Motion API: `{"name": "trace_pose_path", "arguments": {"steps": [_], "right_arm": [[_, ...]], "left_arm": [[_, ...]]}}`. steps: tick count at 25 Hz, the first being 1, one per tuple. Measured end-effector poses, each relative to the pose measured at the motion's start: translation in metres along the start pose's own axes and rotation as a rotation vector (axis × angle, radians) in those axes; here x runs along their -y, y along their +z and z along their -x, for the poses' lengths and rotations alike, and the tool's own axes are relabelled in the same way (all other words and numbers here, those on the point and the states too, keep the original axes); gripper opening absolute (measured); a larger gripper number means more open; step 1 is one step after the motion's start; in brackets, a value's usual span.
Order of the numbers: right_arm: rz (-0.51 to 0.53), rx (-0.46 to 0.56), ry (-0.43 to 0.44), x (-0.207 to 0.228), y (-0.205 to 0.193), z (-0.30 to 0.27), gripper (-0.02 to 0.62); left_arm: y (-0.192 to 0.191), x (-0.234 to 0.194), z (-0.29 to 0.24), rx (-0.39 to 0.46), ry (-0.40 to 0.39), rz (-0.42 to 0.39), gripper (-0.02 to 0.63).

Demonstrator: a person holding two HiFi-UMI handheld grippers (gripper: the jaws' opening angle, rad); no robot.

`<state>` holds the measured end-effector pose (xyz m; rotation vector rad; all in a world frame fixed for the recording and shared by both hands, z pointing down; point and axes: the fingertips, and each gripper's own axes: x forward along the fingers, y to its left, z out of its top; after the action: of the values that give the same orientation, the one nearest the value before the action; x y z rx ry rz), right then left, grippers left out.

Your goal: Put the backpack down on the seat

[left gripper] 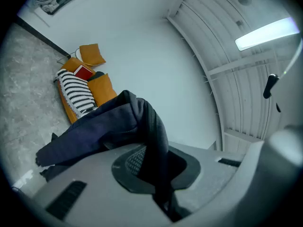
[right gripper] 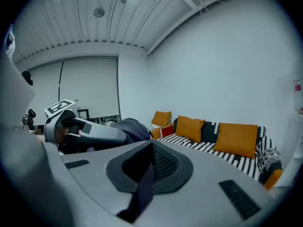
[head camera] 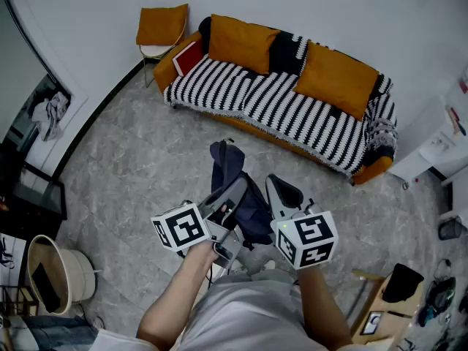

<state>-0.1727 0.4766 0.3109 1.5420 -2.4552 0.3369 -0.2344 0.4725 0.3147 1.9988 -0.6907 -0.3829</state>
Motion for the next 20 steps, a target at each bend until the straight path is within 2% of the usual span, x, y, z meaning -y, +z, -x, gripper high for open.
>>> {"name": "trace_pose_path", "arguments": {"steps": [7, 14, 20], "right_arm": [[0.009, 0.019, -0.002, -0.009, 0.007, 0.004, 0.002], [-0.012, 0.035, -0.037, 0.011, 0.009, 0.002, 0.002], [-0.023, 0.046, -0.020, 0.027, 0.011, -0.015, 0.002]], "left_arm": [[0.006, 0.009, -0.003, 0.000, -0.032, -0.019, 0.020], [0.007, 0.002, -0.018, -0.016, -0.037, -0.002, 0.020], [0.016, -0.008, -0.039, -0.007, -0.012, 0.002, 0.020]]}}
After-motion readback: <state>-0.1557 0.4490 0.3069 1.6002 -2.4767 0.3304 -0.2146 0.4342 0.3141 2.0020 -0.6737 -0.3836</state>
